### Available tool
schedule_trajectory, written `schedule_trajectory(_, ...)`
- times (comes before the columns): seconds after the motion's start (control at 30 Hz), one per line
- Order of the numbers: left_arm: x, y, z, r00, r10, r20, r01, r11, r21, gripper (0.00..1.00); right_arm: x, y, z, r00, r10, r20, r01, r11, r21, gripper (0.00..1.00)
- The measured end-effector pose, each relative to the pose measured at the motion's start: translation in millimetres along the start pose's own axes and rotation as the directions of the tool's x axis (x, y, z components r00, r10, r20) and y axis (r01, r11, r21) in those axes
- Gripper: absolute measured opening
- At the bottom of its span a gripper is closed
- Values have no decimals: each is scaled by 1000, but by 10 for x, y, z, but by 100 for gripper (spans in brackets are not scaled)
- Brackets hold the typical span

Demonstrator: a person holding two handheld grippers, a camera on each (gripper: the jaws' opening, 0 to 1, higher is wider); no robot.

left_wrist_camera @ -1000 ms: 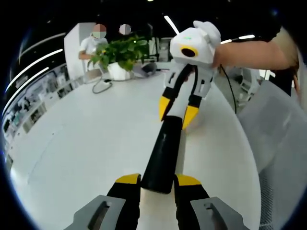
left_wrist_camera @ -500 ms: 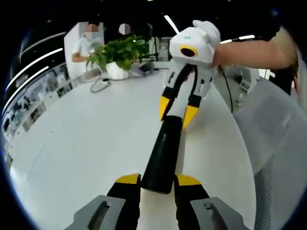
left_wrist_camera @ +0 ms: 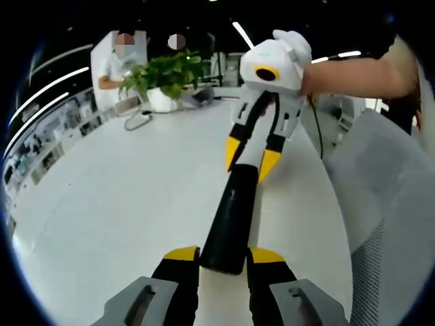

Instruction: Press the specified remote control buttons in sequence, fully releasing each button before pressing the next.

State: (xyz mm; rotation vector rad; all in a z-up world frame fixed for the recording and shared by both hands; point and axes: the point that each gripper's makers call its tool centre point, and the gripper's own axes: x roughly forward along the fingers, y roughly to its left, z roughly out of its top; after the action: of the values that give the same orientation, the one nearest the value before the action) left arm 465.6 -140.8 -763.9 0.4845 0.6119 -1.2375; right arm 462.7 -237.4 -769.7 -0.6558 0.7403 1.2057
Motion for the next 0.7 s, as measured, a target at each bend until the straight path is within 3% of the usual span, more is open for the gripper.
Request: schedule_trajectory(0.7,-93,-227,-105,1000,-6,1,7,1000,-10,26,-14,309,-4,1000,18,6,-17,1000,-6,22)
